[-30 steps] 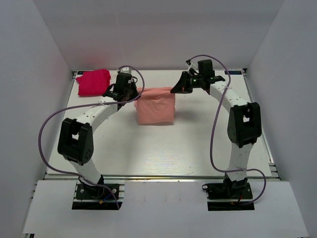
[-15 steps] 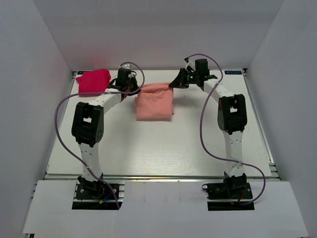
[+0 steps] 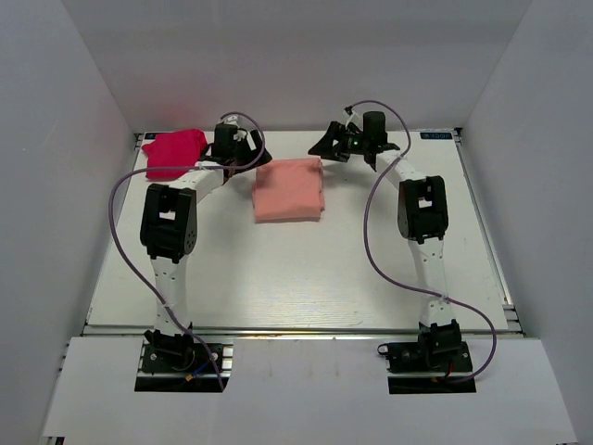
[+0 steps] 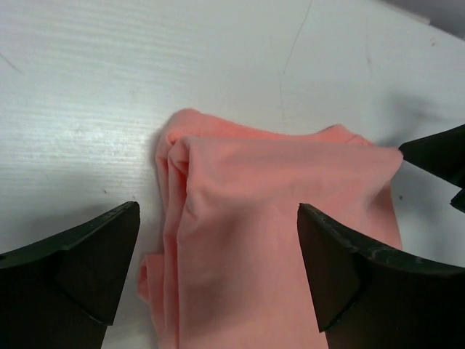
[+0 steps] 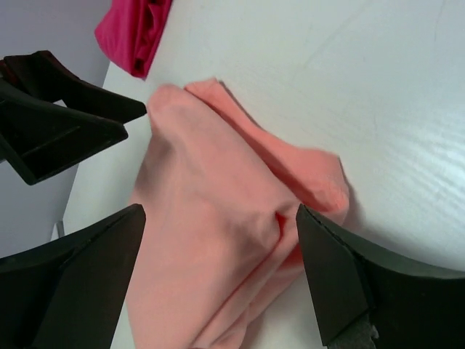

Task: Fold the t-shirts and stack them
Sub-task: Fold the long partially folded tshirt into a neat square

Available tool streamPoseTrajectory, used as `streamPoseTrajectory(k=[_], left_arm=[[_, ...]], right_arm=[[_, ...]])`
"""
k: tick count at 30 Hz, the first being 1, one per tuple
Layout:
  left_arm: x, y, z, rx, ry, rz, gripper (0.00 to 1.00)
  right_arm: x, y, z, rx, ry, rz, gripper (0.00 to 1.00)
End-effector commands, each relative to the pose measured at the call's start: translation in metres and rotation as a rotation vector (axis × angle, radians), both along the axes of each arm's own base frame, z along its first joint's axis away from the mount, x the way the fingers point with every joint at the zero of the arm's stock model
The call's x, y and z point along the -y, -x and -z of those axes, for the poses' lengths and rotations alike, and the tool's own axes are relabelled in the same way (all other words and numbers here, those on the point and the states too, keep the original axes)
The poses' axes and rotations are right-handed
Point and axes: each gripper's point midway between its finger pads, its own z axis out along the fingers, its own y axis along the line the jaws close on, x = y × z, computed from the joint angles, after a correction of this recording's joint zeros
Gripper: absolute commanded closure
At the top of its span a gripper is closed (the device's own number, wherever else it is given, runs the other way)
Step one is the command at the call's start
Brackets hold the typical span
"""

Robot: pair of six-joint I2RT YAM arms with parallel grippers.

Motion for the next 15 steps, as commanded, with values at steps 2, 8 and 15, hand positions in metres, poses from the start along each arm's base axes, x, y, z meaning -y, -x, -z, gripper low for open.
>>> streamPoseTrajectory(k=[2,8,15], left_arm=[[0.000,-0.023,-0.073,0.164,0.045,0.011,0.00],[0.031,-0.005,-0.107,0.230,0.048,0.163,0.00],[0.051,0.006,-0.081,0.208,0.138,0.257,0.00]], right_arm=[[0.009,-0.015,-0.072,0.179,0.030,0.041,0.10],[0.020,0.020,-0.087,0.121,0.116,0.062,0.10],[-0.007,0.091,-0.091,0.033,0.005,-0.152,0.10]])
